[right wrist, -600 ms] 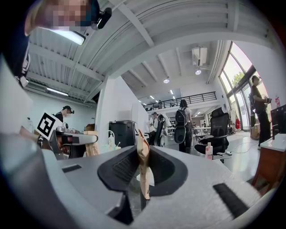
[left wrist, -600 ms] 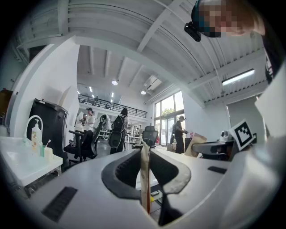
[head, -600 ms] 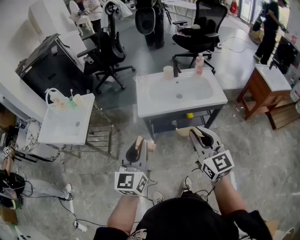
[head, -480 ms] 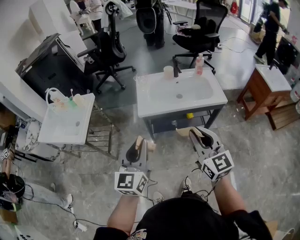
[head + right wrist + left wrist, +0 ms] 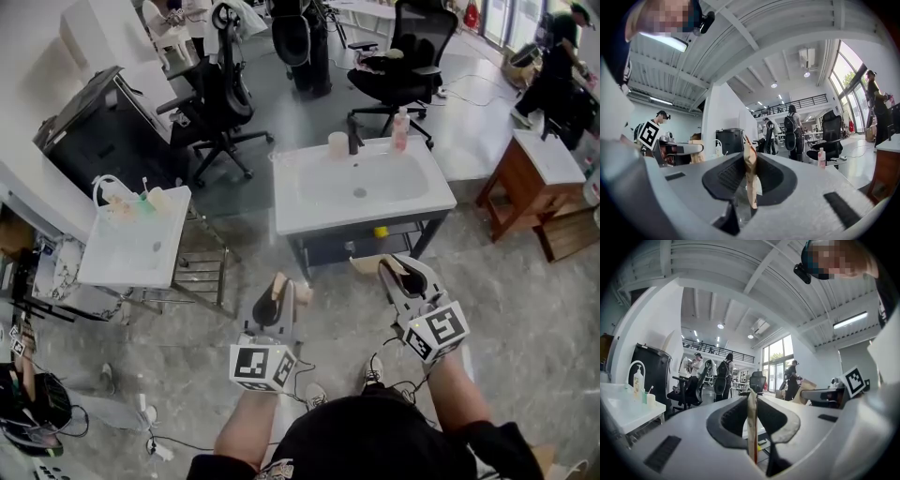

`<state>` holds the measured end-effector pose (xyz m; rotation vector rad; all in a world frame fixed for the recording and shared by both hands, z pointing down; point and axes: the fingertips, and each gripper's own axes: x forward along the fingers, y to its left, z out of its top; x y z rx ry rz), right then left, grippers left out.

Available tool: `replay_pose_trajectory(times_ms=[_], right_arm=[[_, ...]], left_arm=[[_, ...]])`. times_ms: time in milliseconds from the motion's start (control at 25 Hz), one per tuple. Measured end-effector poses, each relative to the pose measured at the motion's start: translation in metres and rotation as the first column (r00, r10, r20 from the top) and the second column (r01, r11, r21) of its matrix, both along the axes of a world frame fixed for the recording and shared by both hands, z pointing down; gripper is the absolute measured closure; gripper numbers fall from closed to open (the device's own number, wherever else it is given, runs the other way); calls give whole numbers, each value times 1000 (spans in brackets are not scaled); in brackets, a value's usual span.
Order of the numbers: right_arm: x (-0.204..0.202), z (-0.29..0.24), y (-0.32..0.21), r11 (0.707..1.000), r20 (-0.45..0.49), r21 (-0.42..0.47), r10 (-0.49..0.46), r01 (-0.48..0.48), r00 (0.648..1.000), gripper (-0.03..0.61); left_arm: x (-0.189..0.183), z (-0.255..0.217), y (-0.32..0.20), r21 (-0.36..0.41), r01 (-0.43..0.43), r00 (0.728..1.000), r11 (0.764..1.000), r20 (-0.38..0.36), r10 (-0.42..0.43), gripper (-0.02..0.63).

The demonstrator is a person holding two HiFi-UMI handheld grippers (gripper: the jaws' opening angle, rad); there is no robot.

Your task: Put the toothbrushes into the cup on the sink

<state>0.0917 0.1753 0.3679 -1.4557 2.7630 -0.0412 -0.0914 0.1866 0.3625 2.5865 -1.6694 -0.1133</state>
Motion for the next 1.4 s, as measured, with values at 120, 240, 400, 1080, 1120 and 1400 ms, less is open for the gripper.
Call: replay_pose_trajectory(times_ms=[120,240,400,1080,1120,1400], right_arm=[[6,2,-2,1000,2,-2,-3,3,1000,503],[14,4,-7,1000,7,-4,-6,6,1000,503],[26,4,-15,1000,12,-4,-15,15,1000,503],[96,2,-72,996,35,10,-92,92,995,503],[97,2,-75,995,38,11,-96,95,995,503],[99,9,-101,995,54,-4,-95,95,994,503]], left_arm=[[6,5,-2,8,-3,1000,1000,-2,3,554],[14,3,-4,-1,4,1000,1000,4,-4,554],[25,7,-11,4,7,1000,1000,8,-7,554],[96,-6,-53,23,93,995,995,34,-93,554],[97,-5,-56,28,91,995,995,38,-92,554],[98,-3,-86,23,94,994,995,47,-95,554]])
